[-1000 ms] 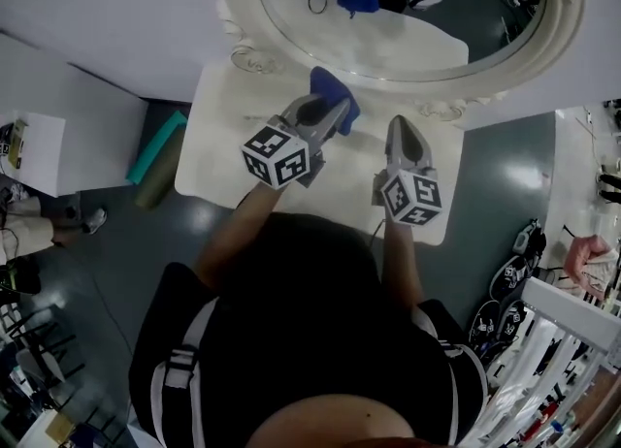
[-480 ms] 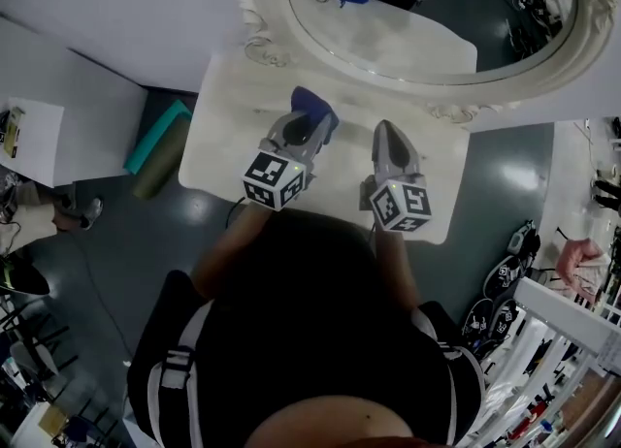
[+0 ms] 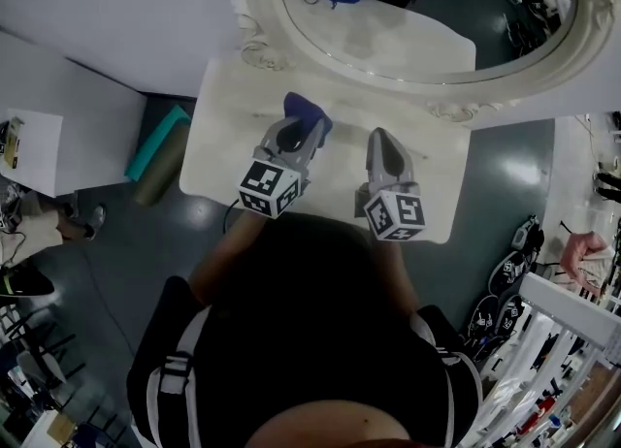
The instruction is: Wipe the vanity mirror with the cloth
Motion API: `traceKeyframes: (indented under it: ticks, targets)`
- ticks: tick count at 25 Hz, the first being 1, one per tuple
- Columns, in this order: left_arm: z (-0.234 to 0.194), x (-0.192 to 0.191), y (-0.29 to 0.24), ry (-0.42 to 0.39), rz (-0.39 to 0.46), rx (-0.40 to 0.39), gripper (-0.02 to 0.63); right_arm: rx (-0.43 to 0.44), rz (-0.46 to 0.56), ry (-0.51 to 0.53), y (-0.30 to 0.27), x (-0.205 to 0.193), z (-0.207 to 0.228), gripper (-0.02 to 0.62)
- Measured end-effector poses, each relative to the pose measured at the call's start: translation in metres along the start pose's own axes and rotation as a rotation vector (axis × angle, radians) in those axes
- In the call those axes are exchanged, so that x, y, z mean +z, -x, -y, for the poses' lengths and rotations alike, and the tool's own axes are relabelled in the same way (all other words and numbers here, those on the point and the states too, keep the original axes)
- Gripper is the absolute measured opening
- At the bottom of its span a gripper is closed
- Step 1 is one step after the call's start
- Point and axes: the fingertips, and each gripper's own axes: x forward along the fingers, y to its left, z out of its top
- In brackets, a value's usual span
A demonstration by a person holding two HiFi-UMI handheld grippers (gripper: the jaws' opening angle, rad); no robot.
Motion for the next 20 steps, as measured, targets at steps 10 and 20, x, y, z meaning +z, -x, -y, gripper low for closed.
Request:
traceKeyframes:
  ticks: [10,20]
  targets:
    - [-0.004,0.005,-0.004,0.004,0.028,0.007,0.038,-0.014,0.019,0.010,-0.002,0.006,0.007,0.000]
    - [-0.006,0.002,-0.011,-0.014,0.017,0.018,0.038,-0.004,0.008,0.016,-0.007,0.005,0.011,0.000]
